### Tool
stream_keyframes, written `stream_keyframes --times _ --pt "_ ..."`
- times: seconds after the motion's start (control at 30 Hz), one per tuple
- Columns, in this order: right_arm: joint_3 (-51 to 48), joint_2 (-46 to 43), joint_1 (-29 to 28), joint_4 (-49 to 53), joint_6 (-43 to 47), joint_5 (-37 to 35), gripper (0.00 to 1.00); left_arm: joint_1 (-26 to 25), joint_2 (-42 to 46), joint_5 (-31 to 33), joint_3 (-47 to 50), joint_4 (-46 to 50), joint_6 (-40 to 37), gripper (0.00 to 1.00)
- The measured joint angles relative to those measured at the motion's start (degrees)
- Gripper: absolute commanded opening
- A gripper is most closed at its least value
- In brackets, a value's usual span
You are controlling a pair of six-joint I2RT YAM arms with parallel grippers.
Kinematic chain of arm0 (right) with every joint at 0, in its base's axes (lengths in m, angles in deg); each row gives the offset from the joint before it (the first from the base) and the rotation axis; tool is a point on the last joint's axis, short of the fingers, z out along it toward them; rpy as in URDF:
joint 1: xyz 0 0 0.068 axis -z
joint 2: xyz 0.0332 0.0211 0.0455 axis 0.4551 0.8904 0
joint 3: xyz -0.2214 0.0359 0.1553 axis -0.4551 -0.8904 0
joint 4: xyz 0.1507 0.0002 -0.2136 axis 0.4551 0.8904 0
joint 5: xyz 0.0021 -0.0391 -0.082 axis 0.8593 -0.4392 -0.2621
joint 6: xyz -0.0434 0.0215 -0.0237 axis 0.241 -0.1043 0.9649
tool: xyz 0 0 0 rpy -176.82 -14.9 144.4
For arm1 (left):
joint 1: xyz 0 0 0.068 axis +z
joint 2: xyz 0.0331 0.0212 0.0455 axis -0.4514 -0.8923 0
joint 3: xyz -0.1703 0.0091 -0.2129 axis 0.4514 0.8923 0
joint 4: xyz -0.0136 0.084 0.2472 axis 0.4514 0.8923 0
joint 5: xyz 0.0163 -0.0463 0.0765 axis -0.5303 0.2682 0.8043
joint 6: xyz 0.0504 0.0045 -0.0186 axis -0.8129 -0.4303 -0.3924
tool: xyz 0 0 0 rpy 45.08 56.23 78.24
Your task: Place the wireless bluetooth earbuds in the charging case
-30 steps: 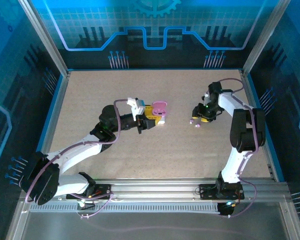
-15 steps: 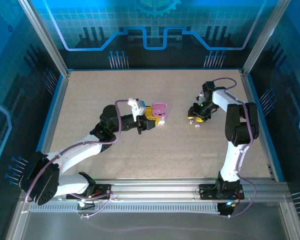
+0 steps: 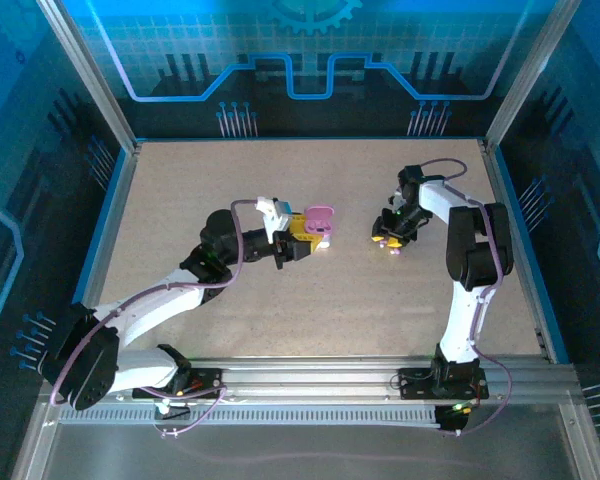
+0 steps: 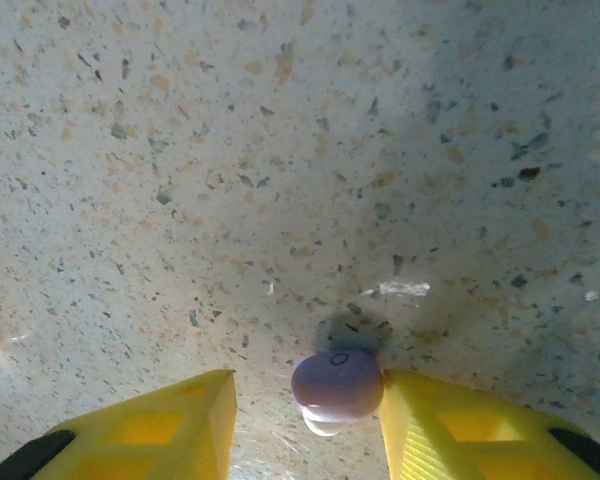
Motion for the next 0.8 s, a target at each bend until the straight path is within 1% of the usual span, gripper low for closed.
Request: stream_keyframes --times 0.2,0.8 --pt "0.5 0.6 -0.6 0.1 0.0 -0.3 0.41 0.0 0.0 0.0 0.0 0.0 0.0 0.32" --pt "5.1 3.3 -2.9 3.5 1.9 -4.7 0.37 0.0 0.0 0.0 0.0 0.8 0.0 0.33"
